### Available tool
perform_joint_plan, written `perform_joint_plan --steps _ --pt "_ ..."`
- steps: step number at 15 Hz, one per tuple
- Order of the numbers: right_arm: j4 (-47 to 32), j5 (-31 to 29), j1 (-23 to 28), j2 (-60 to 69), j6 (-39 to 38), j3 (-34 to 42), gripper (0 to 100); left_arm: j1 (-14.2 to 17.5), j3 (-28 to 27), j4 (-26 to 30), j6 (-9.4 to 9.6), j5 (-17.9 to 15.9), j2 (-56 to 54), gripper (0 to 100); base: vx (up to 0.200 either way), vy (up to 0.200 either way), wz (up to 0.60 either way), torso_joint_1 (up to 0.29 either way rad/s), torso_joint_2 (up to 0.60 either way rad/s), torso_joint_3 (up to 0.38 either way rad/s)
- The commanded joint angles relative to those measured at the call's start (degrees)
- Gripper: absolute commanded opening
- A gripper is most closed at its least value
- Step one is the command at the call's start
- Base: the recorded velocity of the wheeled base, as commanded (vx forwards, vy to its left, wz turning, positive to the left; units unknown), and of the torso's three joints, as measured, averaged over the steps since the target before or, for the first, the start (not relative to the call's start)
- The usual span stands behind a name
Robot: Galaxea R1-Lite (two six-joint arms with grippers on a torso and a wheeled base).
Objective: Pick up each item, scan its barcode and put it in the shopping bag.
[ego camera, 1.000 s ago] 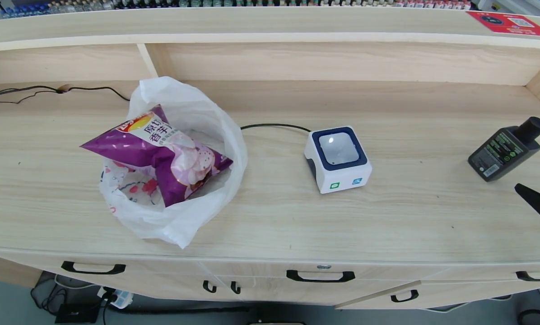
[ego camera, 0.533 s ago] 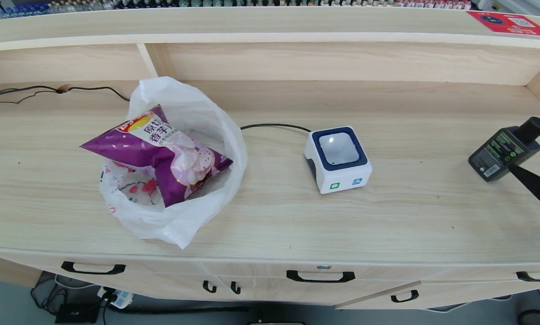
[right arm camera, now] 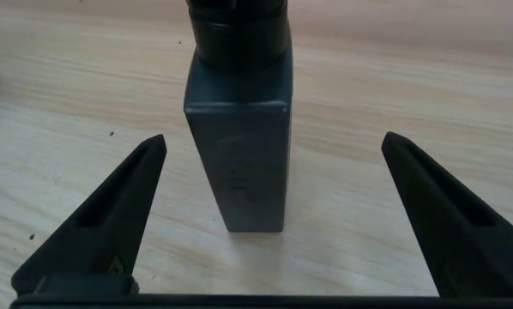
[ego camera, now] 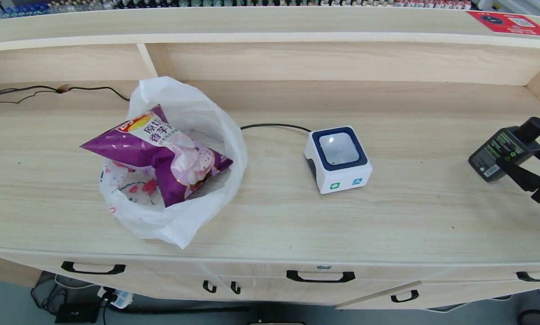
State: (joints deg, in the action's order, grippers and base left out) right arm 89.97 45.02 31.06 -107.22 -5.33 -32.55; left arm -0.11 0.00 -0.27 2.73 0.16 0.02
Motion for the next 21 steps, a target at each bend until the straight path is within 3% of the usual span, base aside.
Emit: perform_joint_plan --steps 1,10,17,18,21 --pt "0.03 -0.11 -0.74 -1.68 0.05 -1.2 100 0.02 0.0 0.0 -0.01 0.02 -0.02 100 0.0 0.0 0.0 0.0 0.0 0.0" --pt "0.03 -0.37 -2.41 -6.69 0.23 -9.37 100 0.02 0.0 -0.17 -0.01 0.02 -0.02 100 0.0 0.0 0.0 0.0 0.0 0.0" --pt "0.03 -0.81 -3.11 -7.13 0.05 -10.78 100 0.02 0.0 -0.26 -0.01 0.02 -0.02 100 0.0 0.0 0.0 0.0 0.0 0.0" --pt "0.03 -0.81 -3.29 -7.13 0.05 -10.87 0 0.02 0.0 -0.17 -0.01 0.02 -0.02 100 0.0 0.0 0.0 0.0 0.0 0.0" --pt "0.03 -0.81 -3.73 -6.95 0.14 -10.69 0 0.02 0.0 -0.17 -0.18 0.02 -0.02 100 0.0 0.0 0.0 0.0 0.0 0.0"
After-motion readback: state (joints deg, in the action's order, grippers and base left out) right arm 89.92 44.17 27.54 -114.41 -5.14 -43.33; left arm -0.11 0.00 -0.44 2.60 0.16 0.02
